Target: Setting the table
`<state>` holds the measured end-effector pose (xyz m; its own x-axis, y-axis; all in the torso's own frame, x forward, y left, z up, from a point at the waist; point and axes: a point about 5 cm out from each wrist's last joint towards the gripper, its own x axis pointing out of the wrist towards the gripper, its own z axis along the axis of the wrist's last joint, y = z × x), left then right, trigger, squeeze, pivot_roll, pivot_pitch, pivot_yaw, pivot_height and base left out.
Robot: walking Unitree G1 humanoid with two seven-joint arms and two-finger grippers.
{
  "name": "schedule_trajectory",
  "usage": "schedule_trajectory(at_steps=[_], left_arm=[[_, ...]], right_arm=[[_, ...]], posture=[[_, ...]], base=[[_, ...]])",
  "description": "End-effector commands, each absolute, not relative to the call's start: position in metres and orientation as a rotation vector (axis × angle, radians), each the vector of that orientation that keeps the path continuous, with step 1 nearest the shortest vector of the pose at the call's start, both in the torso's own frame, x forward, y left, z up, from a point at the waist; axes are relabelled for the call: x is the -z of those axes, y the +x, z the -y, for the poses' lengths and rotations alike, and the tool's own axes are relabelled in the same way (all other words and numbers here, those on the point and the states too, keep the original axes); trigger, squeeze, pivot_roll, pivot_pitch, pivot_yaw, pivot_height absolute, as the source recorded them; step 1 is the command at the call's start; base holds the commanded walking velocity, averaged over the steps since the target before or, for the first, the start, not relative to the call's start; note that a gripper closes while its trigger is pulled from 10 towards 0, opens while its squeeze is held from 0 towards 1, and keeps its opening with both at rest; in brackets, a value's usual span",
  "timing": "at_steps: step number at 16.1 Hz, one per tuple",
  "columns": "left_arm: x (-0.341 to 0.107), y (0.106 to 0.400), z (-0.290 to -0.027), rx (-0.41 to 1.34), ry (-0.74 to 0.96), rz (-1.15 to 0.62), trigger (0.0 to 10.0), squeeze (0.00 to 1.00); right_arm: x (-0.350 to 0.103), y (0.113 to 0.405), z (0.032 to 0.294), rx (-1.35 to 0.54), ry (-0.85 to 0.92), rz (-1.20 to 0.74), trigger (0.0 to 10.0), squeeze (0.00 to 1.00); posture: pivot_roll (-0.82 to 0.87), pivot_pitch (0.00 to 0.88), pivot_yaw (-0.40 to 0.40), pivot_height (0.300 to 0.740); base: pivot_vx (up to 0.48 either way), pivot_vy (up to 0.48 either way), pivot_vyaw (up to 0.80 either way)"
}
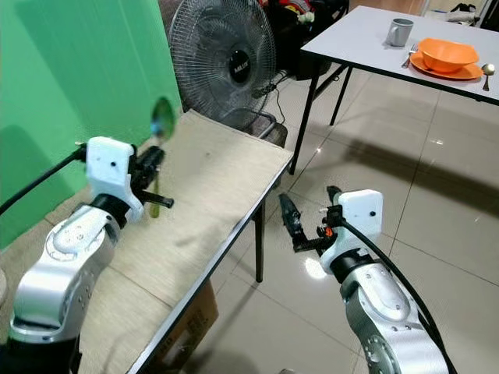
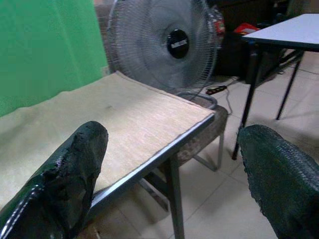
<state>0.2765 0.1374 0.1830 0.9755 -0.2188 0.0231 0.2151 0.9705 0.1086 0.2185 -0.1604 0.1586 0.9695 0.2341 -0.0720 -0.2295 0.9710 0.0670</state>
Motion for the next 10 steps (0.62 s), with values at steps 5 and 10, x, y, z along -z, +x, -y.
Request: schedule_trajectory(at_steps=[5, 10], left_arm=[[-0.183, 0.275, -0.127, 0.175, 0.131, 0.074, 10.0, 0.00], [-0.179, 0.273, -0.122, 0.194, 0.176, 0.069, 10.0, 0.00]], right_arm=[[-0.158, 0.221, 0.158, -0.173, 0.052, -0.081, 10.0, 0.00], [-0.158, 0.223, 0.152, -0.176, 0.041, -0.071, 10.0, 0.00]], posture=[[-0.01, 0.000, 0.041, 0.740], [0.00, 0.008, 0.044, 0.740]], base=[[0.000, -0.480, 0.00], [0.000, -0.092, 0.00]])
